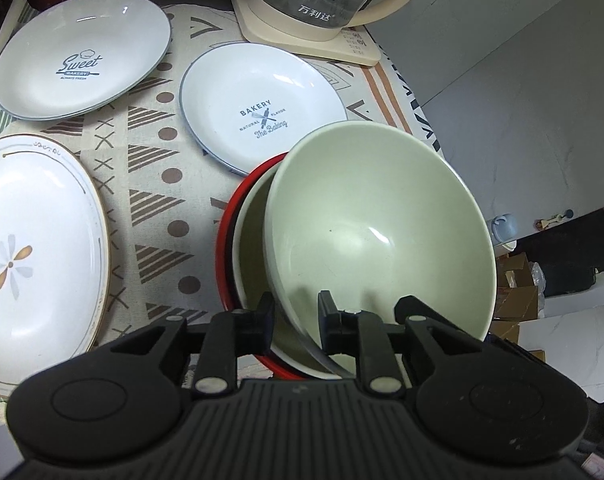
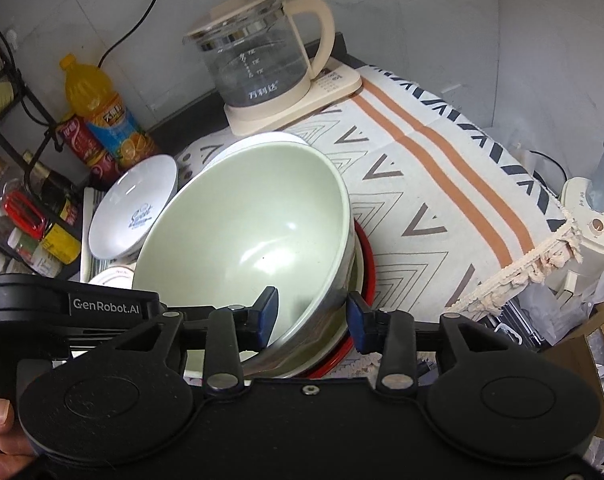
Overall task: Organize plates and bowls
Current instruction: 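Lower the smaller green bowl onto the stack and open the right gripper, then move the right gripper toward the white BAKERY plate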
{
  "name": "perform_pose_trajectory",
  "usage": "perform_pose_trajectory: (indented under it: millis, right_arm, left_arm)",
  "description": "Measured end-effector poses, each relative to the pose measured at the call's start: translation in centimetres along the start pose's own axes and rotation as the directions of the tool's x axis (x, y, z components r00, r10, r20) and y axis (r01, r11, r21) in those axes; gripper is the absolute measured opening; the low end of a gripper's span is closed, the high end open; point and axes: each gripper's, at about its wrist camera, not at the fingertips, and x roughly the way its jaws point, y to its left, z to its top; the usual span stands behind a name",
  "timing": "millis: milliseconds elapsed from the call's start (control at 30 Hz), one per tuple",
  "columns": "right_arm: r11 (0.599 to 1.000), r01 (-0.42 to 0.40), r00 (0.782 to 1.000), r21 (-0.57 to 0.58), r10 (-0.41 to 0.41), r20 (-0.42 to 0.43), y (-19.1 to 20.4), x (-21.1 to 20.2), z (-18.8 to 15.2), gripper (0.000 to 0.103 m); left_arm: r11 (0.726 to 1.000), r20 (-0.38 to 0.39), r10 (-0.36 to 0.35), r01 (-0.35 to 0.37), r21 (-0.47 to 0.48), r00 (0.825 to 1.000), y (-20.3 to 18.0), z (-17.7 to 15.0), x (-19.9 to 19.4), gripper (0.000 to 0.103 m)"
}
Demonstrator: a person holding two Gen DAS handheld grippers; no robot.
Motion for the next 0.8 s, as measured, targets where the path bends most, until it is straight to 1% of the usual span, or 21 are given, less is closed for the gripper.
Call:
perform_pose_trajectory:
  millis: [67, 167, 233, 333, 400, 467, 567, 633, 800]
  right_arm:
    - [1.000, 0.004, 1.000, -0.012, -0.004, -0.003, 0.2, 0.2, 0.0, 0.042]
    - [1.000, 0.006, 1.000, -0.027, -0.006, -0.004, 0.4, 0.3, 0.0, 0.046]
    - [1.000, 0.004, 1.000, -0.020, -0.004, -0.005, 0.3, 0.3, 0.1, 0.046]
    - [1.000, 0.004, 1.000, -0.005, -0.004, 0.002, 0.0, 0.1, 0.1, 0.046]
    - [1.000, 0.003, 1.000, 0.000, -0.003, 0.001, 0.0, 0.0, 0.1, 0.046]
    - [1.000, 0.003, 1.000, 0.001, -0.003, -0.001, 0.1, 0.0, 0.2, 0.046]
    - [1.000, 0.005, 1.000, 0.000, -0.005, 0.006, 0.1, -0.3, 0.1, 0.046]
    - [1.000, 0.003, 1.000, 0.001, -0.003, 0.008, 0.1, -0.7, 0.2, 0.047]
    - [1.000, -0.020, 1.000, -0.019, 0.020, 0.020, 0.5, -1.6, 0.4, 0.054]
  left_arm:
    - [1.000, -0.009, -0.002, 0.002, 0.002, 1.000, -0.1, 0.1, 0.0, 0.022]
    - [1.000, -0.024, -0.014, 0.014, 0.006, 1.000, -0.2, 0.4, -0.2, 0.028]
    - [1.000, -0.010, -0.017, 0.018, 0.023, 1.000, -0.3, 0.5, -0.6, 0.036]
    - [0.999, 0.017, 0.001, -0.001, 0.042, 1.000, -0.3, 0.7, -1.4, 0.041]
    - [0.999, 0.017, 0.005, -0.006, 0.043, 1.000, 0.0, 0.8, -1.6, 0.042]
    - [0.999, 0.017, -0.017, 0.016, 0.040, 1.000, 0.4, 0.8, -1.7, 0.042]
    - [0.999, 0.022, -0.011, 0.010, 0.042, 1.000, 0.6, 0.7, -1.9, 0.042]
    - [0.999, 0.021, -0.006, 0.006, 0.032, 1.000, 0.8, 0.7, -2.0, 0.045]
    - [1.000, 0.029, 0.005, -0.006, 0.015, 1.000, 1.5, 0.6, -2.4, 0.046]
